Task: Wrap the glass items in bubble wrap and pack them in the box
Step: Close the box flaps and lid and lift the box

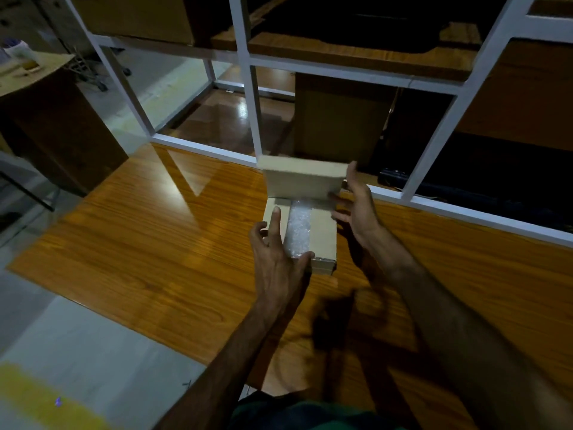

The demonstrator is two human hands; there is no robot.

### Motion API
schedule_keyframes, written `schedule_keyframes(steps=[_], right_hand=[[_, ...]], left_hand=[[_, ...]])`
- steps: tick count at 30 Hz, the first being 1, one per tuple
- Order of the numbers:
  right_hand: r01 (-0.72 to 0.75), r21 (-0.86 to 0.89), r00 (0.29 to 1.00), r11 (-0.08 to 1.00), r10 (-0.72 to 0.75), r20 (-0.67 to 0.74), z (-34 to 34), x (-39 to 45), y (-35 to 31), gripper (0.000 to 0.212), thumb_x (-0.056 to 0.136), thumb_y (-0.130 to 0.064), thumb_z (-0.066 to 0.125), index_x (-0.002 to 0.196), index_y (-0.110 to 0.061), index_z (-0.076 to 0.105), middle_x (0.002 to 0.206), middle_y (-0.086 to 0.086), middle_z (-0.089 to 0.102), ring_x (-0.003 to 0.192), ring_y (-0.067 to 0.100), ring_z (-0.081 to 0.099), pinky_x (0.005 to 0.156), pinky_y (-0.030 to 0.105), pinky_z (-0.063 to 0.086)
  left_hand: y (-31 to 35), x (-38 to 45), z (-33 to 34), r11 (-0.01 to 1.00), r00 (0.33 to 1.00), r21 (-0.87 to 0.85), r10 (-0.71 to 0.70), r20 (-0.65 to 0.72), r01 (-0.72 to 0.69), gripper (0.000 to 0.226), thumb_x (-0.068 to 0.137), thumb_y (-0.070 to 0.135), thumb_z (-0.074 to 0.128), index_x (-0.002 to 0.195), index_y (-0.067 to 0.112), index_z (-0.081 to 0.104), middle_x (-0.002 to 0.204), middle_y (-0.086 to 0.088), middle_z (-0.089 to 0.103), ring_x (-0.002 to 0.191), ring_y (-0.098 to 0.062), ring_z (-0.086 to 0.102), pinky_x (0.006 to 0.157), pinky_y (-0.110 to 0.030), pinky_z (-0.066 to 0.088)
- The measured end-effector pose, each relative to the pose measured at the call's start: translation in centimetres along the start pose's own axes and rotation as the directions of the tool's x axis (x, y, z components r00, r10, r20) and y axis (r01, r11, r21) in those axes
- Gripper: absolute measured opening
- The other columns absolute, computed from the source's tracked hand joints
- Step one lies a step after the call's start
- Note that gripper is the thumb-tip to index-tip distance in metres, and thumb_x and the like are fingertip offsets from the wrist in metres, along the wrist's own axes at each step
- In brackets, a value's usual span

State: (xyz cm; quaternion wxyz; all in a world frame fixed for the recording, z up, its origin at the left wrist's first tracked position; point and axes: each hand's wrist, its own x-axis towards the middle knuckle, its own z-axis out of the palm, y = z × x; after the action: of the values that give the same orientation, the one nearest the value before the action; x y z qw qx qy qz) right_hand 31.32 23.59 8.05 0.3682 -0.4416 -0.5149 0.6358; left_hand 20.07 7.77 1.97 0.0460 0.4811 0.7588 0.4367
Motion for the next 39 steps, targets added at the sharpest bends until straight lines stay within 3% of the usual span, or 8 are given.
schedule_keyframes(steps=[3, 6, 10, 16, 21, 26, 30, 39], right_hand=[[0.077, -0.085, 0.997, 0.993, -0.078, 0.002, 0.0, -1.7, 1.9, 0.05, 0.088, -0.073, 0.064, 0.115, -0.032, 0.066, 0.126, 0.0, 0.066, 0.119, 0.025, 0.065, 0.097, 0.051, 0.058], [0.175, -0.173, 0.984, 0.969, -0.176, 0.007, -0.3, -2.7, 3.2, 0.034, 0.086, -0.071, 0.069, 0.107, -0.043, 0.068, 0.13, -0.006, 0.063, 0.122, 0.018, 0.061, 0.103, 0.052, 0.055], [0.189, -0.231, 0.982, 0.954, -0.186, 0.034, -0.7, -3.5, 3.7, 0.022, 0.092, -0.052, 0.073, 0.111, -0.042, 0.068, 0.139, -0.002, 0.056, 0.125, 0.016, 0.057, 0.101, 0.043, 0.058], [0.186, -0.332, 0.981, 0.925, -0.195, 0.005, -0.9, -5.8, 5.6, 0.036, 0.095, -0.044, 0.07, 0.13, -0.035, 0.065, 0.144, -0.005, 0.04, 0.133, 0.012, 0.04, 0.095, 0.018, 0.045], [0.157, -0.239, 0.987, 0.958, -0.144, 0.072, -0.9, -6.5, 7.3, 0.056, 0.092, -0.051, 0.069, 0.144, -0.034, 0.058, 0.155, -0.003, 0.052, 0.138, 0.022, 0.054, 0.108, 0.049, 0.054], [0.16, -0.263, 0.986, 0.951, -0.143, 0.085, -1.4, -6.6, 7.9, 0.043, 0.098, -0.025, 0.072, 0.139, -0.034, 0.062, 0.15, -0.005, 0.057, 0.139, 0.02, 0.052, 0.111, 0.053, 0.051], [0.15, -0.263, 0.988, 0.953, -0.139, 0.059, -1.0, -6.8, 8.3, 0.041, 0.098, -0.026, 0.073, 0.124, -0.056, 0.062, 0.146, -0.007, 0.06, 0.135, 0.02, 0.056, 0.104, 0.055, 0.056], [0.169, -0.292, 0.984, 0.941, -0.178, -0.006, -0.6, -6.9, 9.0, 0.038, 0.096, -0.023, 0.074, 0.122, -0.048, 0.063, 0.113, -0.004, 0.065, 0.101, 0.019, 0.062, 0.074, 0.026, 0.055]], left_hand=[[0.3, -0.5, -0.1, 0.999, 0.999, 0.036, 0.023, -0.033, -0.022, 0.123, 0.077, 0.035, 0.093, 0.161, 0.036, 0.003, 0.158, -0.028, 0.021, 0.128, -0.038, 0.045, 0.086, -0.034, 0.049], [0.5, -1.0, -0.1, 0.995, 0.996, 0.085, 0.064, -0.054, -0.06, 0.122, 0.082, 0.041, 0.087, 0.162, 0.042, -0.004, 0.16, -0.02, 0.013, 0.125, -0.041, 0.052, 0.077, -0.041, 0.06], [0.8, -1.3, -0.1, 0.985, 0.997, 0.164, 0.061, -0.04, -0.054, 0.123, 0.085, 0.045, 0.084, 0.161, 0.049, -0.014, 0.157, -0.015, 0.013, 0.12, -0.043, 0.057, 0.075, -0.045, 0.061], [0.5, -1.4, 0.0, 0.963, 1.0, 0.271, 0.003, -0.029, 0.005, 0.104, 0.079, 0.047, 0.087, 0.162, 0.037, 0.024, 0.153, -0.019, 0.019, 0.131, -0.04, 0.042, 0.087, -0.043, 0.058], [0.1, -1.5, -0.2, 0.965, 0.999, 0.26, -0.03, -0.029, 0.036, 0.083, 0.081, 0.045, 0.086, 0.152, 0.027, 0.045, 0.146, -0.021, 0.03, 0.13, -0.036, 0.043, 0.087, -0.041, 0.059], [-3.1, -1.1, -1.9, 0.984, 0.996, 0.156, 0.083, 0.022, -0.085, 0.065, 0.085, 0.039, 0.084, 0.14, 0.017, 0.058, 0.137, -0.013, 0.04, 0.118, -0.03, 0.054, 0.081, -0.039, 0.064], [-5.1, -0.4, -3.4, 0.992, 0.995, 0.073, 0.101, 0.004, -0.101, 0.046, 0.089, 0.021, 0.083, 0.132, 0.011, 0.067, 0.145, -0.024, 0.04, 0.119, -0.026, 0.051, 0.085, -0.034, 0.06], [-5.3, 0.4, -3.6, 0.998, 0.998, 0.005, 0.06, 0.001, -0.06, 0.039, 0.091, 0.006, 0.079, 0.13, 0.011, 0.07, 0.148, -0.02, 0.041, 0.126, -0.021, 0.047, 0.095, -0.035, 0.059]])
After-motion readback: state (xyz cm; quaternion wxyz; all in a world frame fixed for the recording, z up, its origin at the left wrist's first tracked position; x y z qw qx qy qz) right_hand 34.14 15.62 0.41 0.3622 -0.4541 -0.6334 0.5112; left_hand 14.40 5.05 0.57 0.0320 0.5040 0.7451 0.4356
